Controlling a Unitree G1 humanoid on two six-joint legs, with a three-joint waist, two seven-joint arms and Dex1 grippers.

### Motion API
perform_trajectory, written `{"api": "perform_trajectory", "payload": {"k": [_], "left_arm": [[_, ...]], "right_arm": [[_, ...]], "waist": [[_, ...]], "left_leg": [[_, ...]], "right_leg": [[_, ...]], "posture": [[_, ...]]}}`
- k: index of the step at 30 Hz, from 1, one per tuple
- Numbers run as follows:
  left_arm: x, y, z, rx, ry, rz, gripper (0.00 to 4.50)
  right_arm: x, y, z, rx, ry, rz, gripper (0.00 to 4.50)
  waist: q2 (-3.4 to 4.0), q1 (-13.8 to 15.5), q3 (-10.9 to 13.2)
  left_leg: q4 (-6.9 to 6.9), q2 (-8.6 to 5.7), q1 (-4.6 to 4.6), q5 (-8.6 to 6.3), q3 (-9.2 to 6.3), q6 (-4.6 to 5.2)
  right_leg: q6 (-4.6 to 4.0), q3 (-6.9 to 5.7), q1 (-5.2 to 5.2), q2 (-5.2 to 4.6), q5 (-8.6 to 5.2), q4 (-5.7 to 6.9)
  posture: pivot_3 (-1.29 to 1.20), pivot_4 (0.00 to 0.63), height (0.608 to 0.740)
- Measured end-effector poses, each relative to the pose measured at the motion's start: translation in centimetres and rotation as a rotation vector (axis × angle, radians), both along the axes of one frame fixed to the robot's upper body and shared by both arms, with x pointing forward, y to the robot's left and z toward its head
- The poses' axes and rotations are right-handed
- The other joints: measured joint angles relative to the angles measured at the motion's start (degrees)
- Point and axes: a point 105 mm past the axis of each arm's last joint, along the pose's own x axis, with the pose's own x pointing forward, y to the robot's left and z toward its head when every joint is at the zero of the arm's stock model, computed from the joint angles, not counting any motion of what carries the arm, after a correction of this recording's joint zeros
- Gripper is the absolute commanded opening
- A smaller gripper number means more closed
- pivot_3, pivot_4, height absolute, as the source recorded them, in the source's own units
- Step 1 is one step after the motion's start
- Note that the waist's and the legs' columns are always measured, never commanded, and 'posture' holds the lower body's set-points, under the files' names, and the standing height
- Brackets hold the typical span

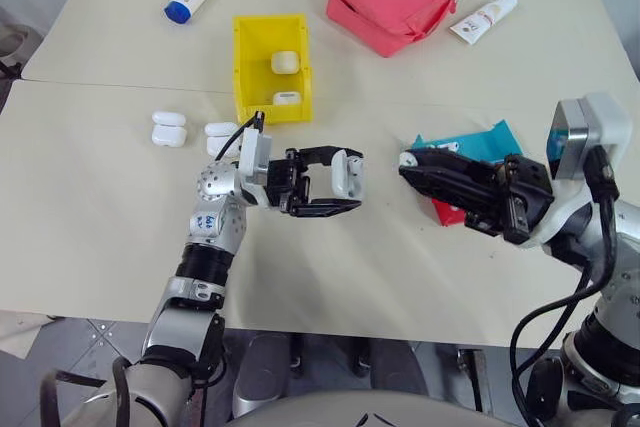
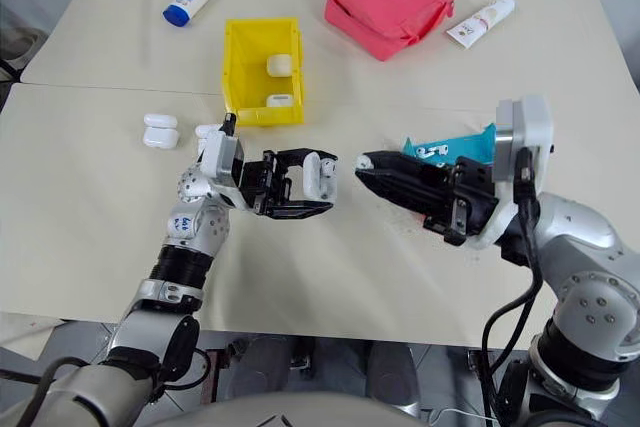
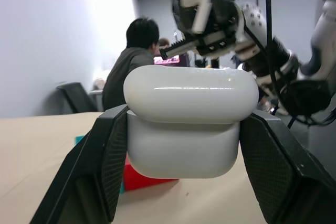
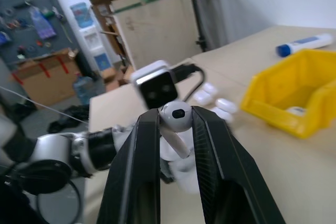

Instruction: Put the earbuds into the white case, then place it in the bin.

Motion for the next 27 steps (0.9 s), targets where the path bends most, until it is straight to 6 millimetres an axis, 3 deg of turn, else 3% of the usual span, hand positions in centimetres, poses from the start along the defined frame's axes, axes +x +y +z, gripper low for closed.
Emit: {"api": "perform_trajectory", "payload": {"k": [8, 27], "left_arm": [[-1.5, -0.5, 0.9, 0.007, -0.004, -0.059, 2.81], [-2.2, -1.2, 0.9, 0.051, 0.036, -0.079, 2.81]], "right_arm": [[-0.4, 1.7, -1.2, -0.003, 0.025, 0.042, 0.56], [0.1, 2.1, -3.1, -0.107, -0.014, 0.050, 0.56]], "waist": [[0.00, 0.00, 0.00], [-0.01, 0.14, 0.00]], "left_leg": [[0.00, 0.00, 0.02, 0.00, 0.04, 0.00], [0.01, -0.02, 0.03, 0.00, 0.04, 0.01]], "right_leg": [[0.00, 0.05, 0.00, 0.01, 0.00, -0.01], [0.00, 0.05, 0.03, -0.01, 0.00, -0.03]], "posture": [[0.00, 0.150, 0.740], [0.00, 0.150, 0.740]]}}
